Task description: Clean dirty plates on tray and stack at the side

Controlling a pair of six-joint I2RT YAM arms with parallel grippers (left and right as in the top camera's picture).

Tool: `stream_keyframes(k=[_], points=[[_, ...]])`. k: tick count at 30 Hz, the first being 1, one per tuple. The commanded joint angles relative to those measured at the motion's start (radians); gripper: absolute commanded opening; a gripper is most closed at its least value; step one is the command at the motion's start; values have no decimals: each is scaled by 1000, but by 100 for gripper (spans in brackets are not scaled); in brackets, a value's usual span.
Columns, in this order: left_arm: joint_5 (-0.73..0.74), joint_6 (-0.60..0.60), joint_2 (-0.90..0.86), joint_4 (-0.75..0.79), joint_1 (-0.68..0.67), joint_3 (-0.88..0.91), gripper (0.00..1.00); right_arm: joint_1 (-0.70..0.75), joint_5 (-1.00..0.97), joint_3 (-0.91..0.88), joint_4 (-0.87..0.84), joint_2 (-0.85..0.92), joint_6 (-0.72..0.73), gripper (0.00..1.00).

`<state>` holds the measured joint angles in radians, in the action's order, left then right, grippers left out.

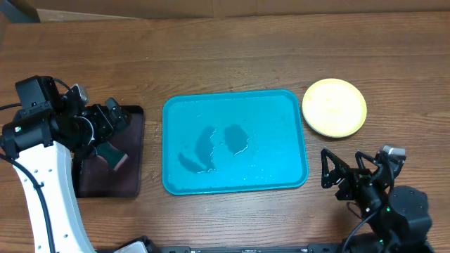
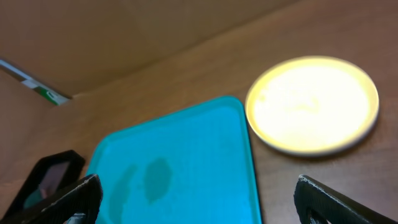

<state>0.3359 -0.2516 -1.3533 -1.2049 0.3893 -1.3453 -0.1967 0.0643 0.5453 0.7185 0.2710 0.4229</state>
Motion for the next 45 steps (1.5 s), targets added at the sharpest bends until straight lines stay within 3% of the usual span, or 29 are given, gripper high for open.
stream_keyframes(k=[1,11,22,37,45], points=[[-4,5,-7,2,-4,-11,100,9,-15,-50,-13,-58,68,100],[-4,5,-7,1,-4,-11,100,43,-45,-148,-95,-200,18,100],[-4,5,-7,2,-4,-11,99,48,8,-347,-448,-268,19,100],[-4,5,-7,2,-4,-11,100,106,7,-539,-762,-268,18,100],[-4,5,-7,1,-4,-11,100,137,3,-537,-717,-268,-39,100]])
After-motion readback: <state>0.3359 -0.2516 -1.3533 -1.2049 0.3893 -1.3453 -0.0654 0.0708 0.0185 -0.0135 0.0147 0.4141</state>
